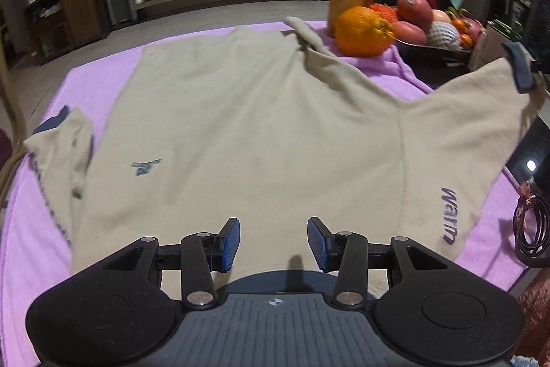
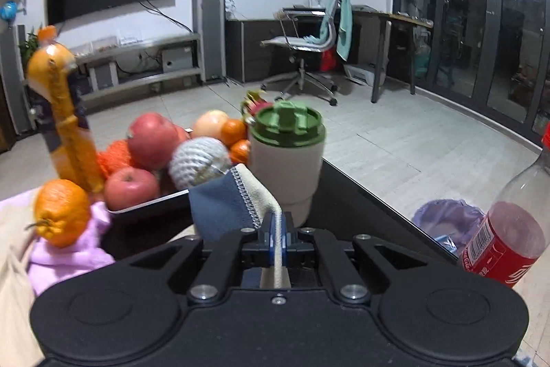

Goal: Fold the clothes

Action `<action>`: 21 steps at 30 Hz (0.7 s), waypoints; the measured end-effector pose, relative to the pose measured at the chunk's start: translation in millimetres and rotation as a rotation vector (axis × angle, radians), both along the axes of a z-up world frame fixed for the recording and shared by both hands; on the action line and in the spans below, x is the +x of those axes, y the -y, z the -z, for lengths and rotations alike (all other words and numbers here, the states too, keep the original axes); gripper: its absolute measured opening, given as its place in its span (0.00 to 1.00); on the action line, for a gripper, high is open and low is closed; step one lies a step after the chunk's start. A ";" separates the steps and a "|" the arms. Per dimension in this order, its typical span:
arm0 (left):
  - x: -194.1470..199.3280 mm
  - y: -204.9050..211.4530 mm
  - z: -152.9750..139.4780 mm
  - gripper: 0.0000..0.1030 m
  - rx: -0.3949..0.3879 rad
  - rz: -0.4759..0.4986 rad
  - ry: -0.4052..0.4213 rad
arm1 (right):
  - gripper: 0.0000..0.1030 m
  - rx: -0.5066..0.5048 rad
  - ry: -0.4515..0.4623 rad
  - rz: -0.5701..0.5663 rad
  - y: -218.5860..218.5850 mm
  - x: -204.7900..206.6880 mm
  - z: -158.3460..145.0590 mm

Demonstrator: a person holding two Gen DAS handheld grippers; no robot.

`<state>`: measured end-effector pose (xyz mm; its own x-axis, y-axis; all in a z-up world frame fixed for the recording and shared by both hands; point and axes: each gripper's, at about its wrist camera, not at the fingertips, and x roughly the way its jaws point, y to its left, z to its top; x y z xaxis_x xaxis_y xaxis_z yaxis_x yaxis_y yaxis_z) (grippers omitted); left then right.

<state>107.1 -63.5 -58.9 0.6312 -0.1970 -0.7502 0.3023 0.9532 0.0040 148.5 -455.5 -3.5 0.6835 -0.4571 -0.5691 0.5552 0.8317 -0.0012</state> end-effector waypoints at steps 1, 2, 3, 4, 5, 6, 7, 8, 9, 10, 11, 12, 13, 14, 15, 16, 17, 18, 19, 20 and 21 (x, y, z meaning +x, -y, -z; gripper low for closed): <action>0.5 0.4 3.3 0.42 0.003 0.005 -0.001 | 0.06 0.004 -0.026 0.009 8.5 1.8 6.9; 1.2 -1.1 5.9 0.42 0.005 0.002 -0.003 | 0.08 0.009 -0.053 0.018 17.0 3.7 13.8; 1.2 -3.1 6.8 0.42 0.003 -0.003 -0.008 | 0.16 0.009 -0.068 0.035 22.8 3.6 17.7; 1.2 -5.2 7.6 0.42 0.001 -0.008 -0.012 | 0.19 0.007 -0.076 0.059 27.0 2.3 19.7; 0.4 -7.0 7.1 0.42 -0.004 -0.014 -0.013 | 0.19 0.005 -0.083 0.082 31.1 1.0 21.7; -0.4 -8.9 6.6 0.42 -0.010 -0.019 -0.013 | 0.19 0.012 -0.076 0.098 33.7 -1.0 21.7; -1.3 -10.9 6.0 0.41 -0.016 -0.023 -0.012 | 0.19 0.023 -0.059 0.110 35.4 -3.4 20.4; -2.6 -11.6 4.8 0.42 -0.022 -0.026 -0.010 | 0.20 0.049 -0.044 0.090 36.3 -4.1 20.9; -2.5 -11.8 4.6 0.42 -0.027 -0.026 -0.012 | 0.20 0.085 -0.029 0.050 36.6 -3.7 22.4; -2.3 -12.0 4.4 0.42 -0.033 -0.026 -0.015 | 0.20 0.133 -0.031 -0.010 36.3 -1.2 25.8; -2.2 -12.3 4.1 0.42 -0.038 -0.025 -0.017 | 0.20 0.185 -0.047 -0.081 34.9 4.4 31.8; -2.0 -12.5 3.9 0.42 -0.043 -0.025 -0.020 | 0.19 0.221 -0.078 -0.138 32.4 11.7 38.7; -1.8 -12.8 3.7 0.42 -0.049 -0.024 -0.022 | 0.20 0.229 -0.120 -0.178 27.9 20.1 47.0; -1.6 -12.8 4.1 0.42 -0.049 -0.025 -0.024 | 0.22 0.216 -0.158 -0.198 23.8 28.3 54.4; -1.2 -12.7 5.2 0.42 -0.047 -0.023 -0.027 | 0.28 0.195 -0.192 -0.210 20.6 36.1 60.8; -1.0 -11.8 6.4 0.42 -0.041 -0.021 -0.028 | 0.32 0.175 -0.225 -0.222 17.3 43.9 67.2; -0.8 -11.1 7.7 0.42 -0.035 -0.020 -0.029 | 0.33 0.170 -0.250 -0.229 16.2 48.8 73.1; -0.6 -10.8 9.0 0.42 -0.030 -0.020 -0.031 | 0.33 0.176 -0.269 -0.235 16.4 52.0 78.6; 0.4 -10.2 10.3 0.42 -0.027 -0.020 -0.034 | 0.33 0.182 -0.288 -0.240 16.5 55.2 84.1; 1.6 -10.1 11.4 0.42 -0.028 -0.022 -0.038 | 0.33 0.174 -0.304 -0.247 15.6 56.1 88.2; 2.4 -10.2 12.3 0.42 -0.028 -0.023 -0.041 | 0.33 0.156 -0.318 -0.255 14.1 55.7 91.6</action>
